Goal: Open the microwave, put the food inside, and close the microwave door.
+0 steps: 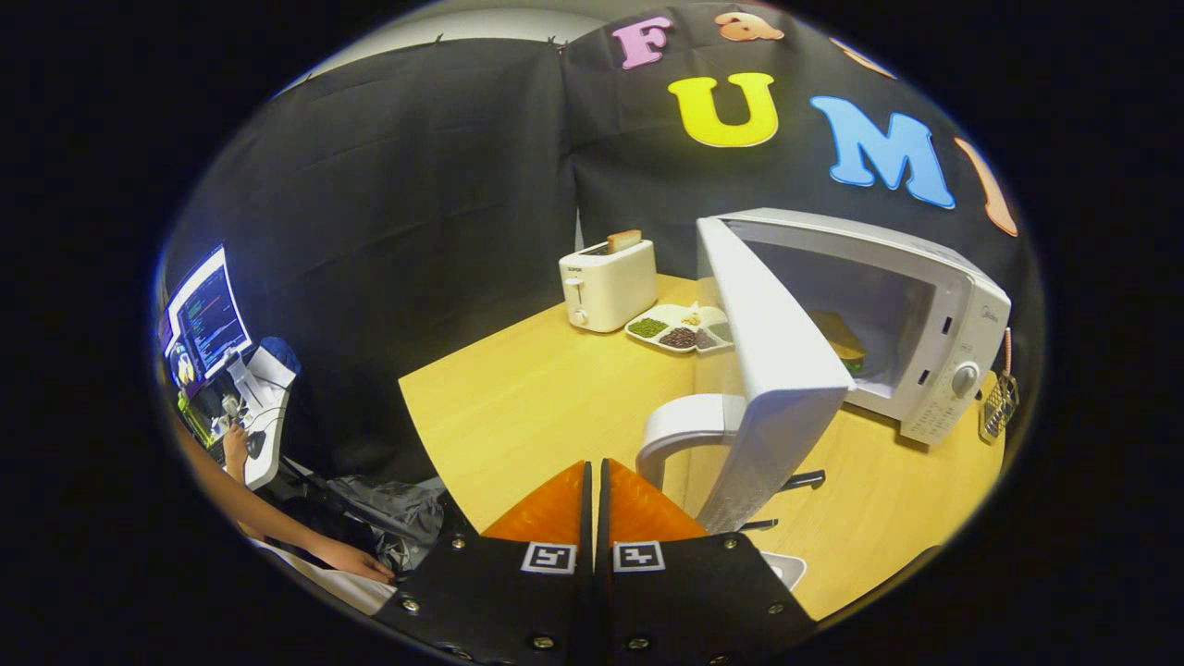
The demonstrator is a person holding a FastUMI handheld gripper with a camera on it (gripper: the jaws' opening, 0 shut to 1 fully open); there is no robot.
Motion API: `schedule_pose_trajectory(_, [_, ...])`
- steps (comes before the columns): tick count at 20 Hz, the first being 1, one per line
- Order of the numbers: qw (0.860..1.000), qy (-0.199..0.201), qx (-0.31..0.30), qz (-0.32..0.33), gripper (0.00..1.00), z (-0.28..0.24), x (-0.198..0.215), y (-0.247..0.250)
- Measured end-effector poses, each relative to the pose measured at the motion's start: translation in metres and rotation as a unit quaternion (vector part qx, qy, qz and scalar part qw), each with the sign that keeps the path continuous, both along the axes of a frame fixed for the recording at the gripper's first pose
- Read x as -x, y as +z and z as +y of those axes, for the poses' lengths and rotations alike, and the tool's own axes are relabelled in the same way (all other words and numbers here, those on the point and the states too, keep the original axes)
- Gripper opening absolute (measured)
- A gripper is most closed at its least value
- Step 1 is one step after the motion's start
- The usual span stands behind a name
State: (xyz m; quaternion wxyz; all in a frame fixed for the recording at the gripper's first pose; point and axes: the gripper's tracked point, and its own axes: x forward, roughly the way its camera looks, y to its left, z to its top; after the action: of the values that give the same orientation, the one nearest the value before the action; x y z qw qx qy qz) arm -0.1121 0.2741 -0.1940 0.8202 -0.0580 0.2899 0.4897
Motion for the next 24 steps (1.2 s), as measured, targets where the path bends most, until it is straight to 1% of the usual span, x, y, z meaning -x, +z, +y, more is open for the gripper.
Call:
schedule_pose_trajectory(6, [0.998,-0.059,0.004,-0.006,0.01,-0.037,-0.053,0.001])
schedule_pose_trajectory(7, [0.998,-0.069,0.005,-0.007,0.01,-0.05,-0.065,0.005])
schedule_pose_trajectory(11, [0.994,-0.11,0.0,-0.014,0.01,-0.07,-0.105,0.009])
schedule_pose_trajectory(12, [0.993,-0.117,-0.002,-0.013,0.01,-0.059,-0.11,0.002])
schedule_pose_trajectory(15, [0.99,-0.137,-0.003,-0.016,0.01,-0.062,-0.143,0.001])
schedule_pose_trajectory(21, [0.985,-0.169,-0.009,-0.018,0.01,-0.067,-0.188,0.002])
schedule_pose_trajectory(24, [0.979,-0.201,-0.02,-0.012,0.01,-0.068,-0.208,0.005])
